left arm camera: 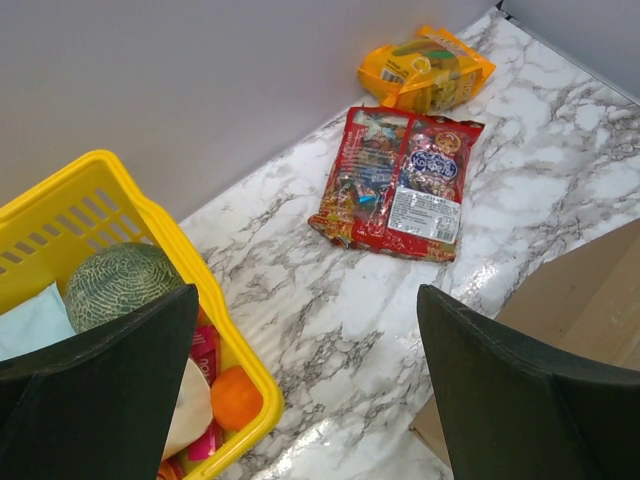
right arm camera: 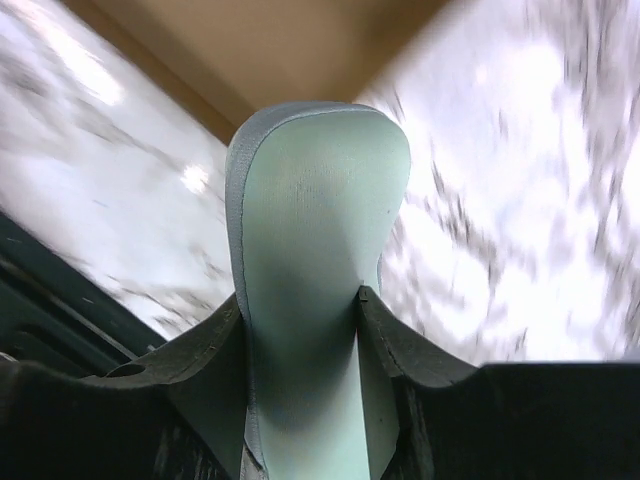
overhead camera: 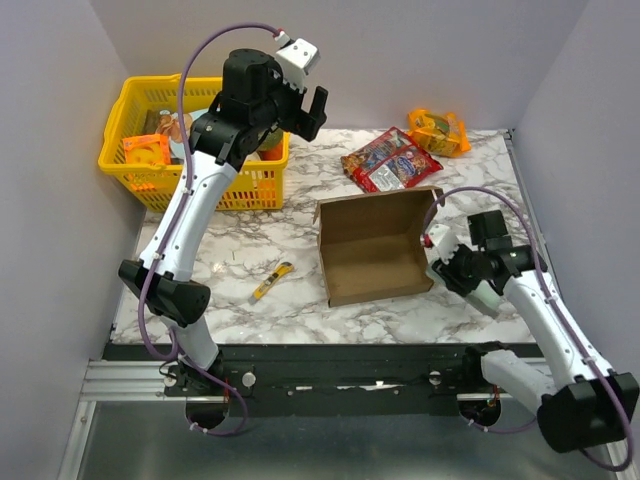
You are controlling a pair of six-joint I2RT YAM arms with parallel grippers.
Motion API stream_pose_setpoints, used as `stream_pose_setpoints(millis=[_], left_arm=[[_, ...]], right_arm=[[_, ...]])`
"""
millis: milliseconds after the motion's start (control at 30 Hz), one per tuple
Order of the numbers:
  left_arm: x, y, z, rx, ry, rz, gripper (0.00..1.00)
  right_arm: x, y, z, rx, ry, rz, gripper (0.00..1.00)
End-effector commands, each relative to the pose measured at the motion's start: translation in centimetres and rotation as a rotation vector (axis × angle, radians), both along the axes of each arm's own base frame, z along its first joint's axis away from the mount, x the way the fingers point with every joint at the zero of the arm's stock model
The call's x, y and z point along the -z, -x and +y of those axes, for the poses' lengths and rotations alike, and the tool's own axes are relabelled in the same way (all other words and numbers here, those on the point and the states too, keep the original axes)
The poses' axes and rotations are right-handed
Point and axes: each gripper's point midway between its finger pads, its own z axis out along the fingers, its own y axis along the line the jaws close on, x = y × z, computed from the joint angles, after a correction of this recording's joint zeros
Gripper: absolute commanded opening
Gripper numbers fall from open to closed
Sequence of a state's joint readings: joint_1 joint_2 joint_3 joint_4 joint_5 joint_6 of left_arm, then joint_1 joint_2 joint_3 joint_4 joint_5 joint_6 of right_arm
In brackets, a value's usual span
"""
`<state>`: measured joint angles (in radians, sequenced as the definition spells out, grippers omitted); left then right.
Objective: Unpack the express box
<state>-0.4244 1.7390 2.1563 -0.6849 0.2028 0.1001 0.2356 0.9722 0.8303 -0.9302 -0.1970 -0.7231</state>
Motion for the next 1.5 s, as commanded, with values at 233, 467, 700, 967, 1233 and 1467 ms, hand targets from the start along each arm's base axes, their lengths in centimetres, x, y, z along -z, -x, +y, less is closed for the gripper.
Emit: stream_pose_setpoints(millis=[233, 467, 700, 967, 1233, 1467], left_arm=[[0.1, 0.5, -0.7, 0.051, 0.013, 0.012, 0.98], [0.8, 1.1, -0.6, 0.063, 0.002, 0.031, 0.98], [3.0, 1.2, 0.6, 0.02, -0.06, 0.06, 0.98], [5.5, 1.8, 1.1, 0.009, -0.087, 0.115, 0.99], [8.5, 2.1, 1.3, -0.041, -0.063, 0.216, 0.99], [9.1, 2.6, 7.4, -0.3, -0.1, 0.172, 0.99]], right_arm=[[1.9, -6.6, -6.7, 0.595, -0.228, 0.181, 0.59], [-2.3, -10.6, -7.7, 0.778, -0.296, 0.043, 1.0], [-6.7, -10.9, -12.8, 1.086, -0.153, -0.1, 1.0], [-10.5, -10.5, -12.2, 1.105, -0.247, -0.22, 1.0], [-11.7, -9.5, -12.5, 1.118, -0.266, -0.307, 1.0], [-22.1, -11.8, -12.3, 1.107, -0.419, -0.516, 1.0]])
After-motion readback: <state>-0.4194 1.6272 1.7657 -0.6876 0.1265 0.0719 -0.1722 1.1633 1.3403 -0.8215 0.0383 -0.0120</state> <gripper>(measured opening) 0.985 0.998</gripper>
